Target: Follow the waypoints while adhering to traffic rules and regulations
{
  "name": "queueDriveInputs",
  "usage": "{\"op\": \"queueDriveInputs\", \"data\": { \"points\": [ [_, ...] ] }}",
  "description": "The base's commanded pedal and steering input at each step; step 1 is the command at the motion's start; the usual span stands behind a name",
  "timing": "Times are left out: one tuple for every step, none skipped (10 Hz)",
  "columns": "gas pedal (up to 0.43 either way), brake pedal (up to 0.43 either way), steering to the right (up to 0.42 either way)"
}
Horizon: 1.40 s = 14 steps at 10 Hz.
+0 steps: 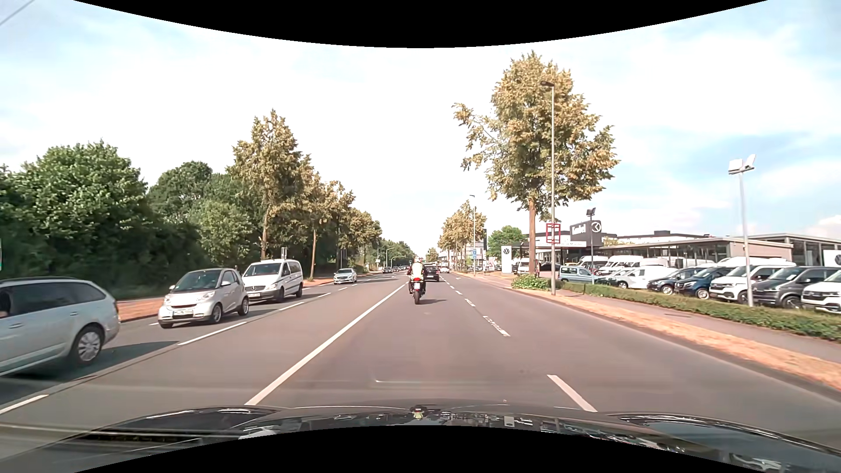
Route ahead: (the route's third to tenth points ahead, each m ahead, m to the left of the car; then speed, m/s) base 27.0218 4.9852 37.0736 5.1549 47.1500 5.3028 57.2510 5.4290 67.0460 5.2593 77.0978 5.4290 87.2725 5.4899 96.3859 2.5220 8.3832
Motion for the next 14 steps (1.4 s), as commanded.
{"op": "queueDriveInputs", "data": {
  "points": [
    [0.0, 0.0, -0.005],
    [0.047, 0.0, -0.005],
    [0.067, 0.0, -0.005],
    [0.067, 0.0, -0.005],
    [0.067, 0.0, -0.005],
    [0.067, 0.0, -0.005],
    [0.047, 0.0, -0.005],
    [0.028, 0.0, -0.005],
    [0.02, 0.0, -0.005],
    [0.02, 0.0, -0.005],
    [0.02, 0.0, -0.005],
    [0.02, 0.0, -0.005],
    [0.02, 0.0, -0.005],
    [0.02, 0.0, -0.005]
  ]
}}
